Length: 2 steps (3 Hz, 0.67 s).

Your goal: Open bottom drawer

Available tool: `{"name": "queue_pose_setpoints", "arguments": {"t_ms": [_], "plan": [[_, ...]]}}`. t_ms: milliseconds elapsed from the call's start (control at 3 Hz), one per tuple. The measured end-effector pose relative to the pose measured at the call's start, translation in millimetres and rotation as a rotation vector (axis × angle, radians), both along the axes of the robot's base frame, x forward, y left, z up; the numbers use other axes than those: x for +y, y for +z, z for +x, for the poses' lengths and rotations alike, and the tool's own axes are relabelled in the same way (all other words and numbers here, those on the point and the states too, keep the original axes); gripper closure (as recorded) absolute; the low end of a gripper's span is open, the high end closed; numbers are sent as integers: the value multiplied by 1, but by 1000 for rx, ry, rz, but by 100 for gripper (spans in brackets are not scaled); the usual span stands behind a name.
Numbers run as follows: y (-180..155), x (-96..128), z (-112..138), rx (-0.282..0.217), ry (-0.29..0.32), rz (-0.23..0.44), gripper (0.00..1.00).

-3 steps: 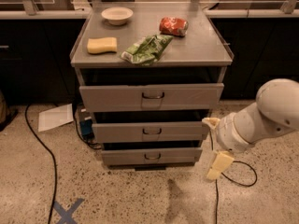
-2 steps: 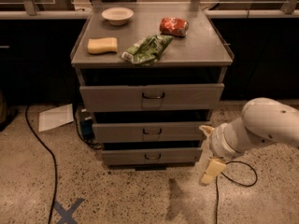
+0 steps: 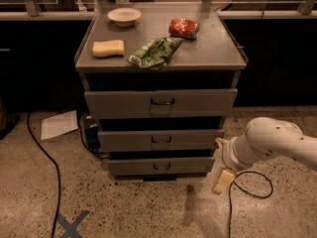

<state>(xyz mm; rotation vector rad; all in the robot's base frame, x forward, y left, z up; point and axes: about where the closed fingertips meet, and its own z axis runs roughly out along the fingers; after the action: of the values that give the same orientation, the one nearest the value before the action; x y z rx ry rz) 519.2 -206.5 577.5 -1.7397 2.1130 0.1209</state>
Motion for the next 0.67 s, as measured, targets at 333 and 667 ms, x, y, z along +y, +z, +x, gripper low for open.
{"name": "queue_pose_setpoints", "arguments": {"t_ms": [333,667], "plan": [[0,0,-4,-9,-2,-3,0],[-23,4,7,-25,17,25,0]]}}
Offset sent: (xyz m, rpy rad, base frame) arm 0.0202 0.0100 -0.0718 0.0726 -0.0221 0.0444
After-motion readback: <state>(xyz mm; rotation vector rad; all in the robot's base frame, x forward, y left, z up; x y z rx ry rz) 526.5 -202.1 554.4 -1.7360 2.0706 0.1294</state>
